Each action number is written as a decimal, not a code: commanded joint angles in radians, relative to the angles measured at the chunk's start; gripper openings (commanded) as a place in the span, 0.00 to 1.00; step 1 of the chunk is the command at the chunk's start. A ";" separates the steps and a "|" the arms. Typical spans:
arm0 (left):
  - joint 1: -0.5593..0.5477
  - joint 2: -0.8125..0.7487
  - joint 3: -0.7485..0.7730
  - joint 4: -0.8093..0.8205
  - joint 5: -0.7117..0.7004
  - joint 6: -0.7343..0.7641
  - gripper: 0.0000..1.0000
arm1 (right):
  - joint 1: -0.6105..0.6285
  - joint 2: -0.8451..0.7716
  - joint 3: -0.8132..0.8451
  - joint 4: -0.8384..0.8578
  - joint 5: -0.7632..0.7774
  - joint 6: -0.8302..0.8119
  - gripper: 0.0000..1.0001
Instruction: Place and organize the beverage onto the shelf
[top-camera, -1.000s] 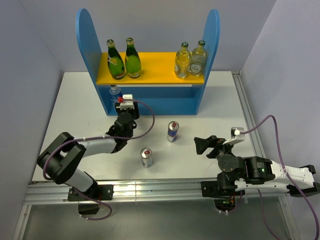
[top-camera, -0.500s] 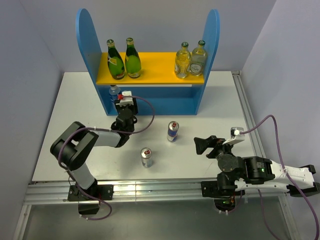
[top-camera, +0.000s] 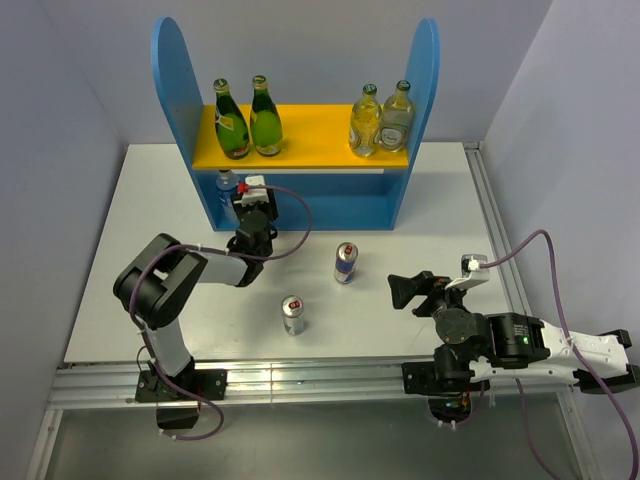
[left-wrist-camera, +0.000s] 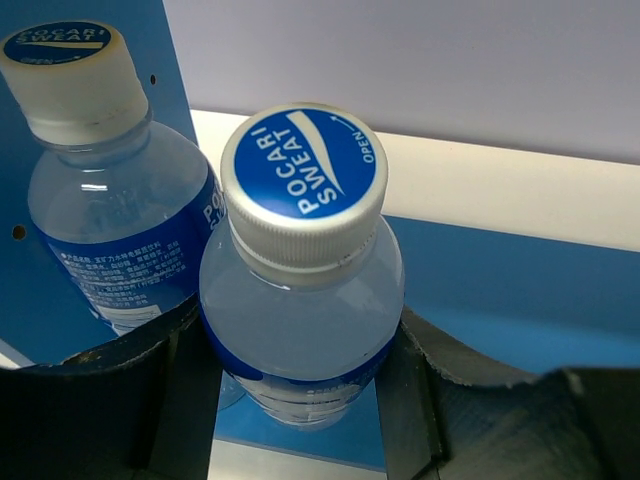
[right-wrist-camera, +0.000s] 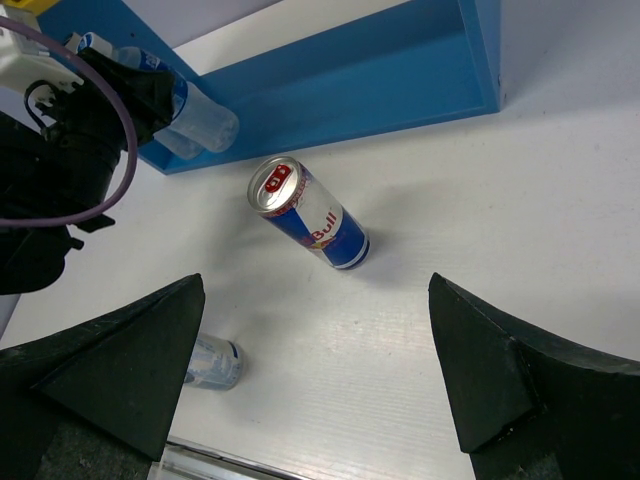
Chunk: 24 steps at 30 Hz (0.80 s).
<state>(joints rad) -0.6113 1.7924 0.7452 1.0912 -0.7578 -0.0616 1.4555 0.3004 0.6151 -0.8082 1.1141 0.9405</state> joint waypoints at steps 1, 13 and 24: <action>0.015 -0.025 0.081 0.125 -0.006 -0.015 0.02 | 0.005 0.000 -0.003 0.020 0.026 0.004 1.00; 0.028 -0.047 0.085 0.044 0.041 -0.044 0.80 | 0.005 -0.007 -0.003 0.014 0.027 0.011 1.00; 0.021 -0.139 0.057 -0.072 0.038 -0.089 0.99 | 0.005 -0.015 -0.003 0.017 0.026 0.006 1.00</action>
<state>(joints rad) -0.5892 1.7351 0.8013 1.0409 -0.7124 -0.1139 1.4555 0.2928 0.6147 -0.8082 1.1141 0.9413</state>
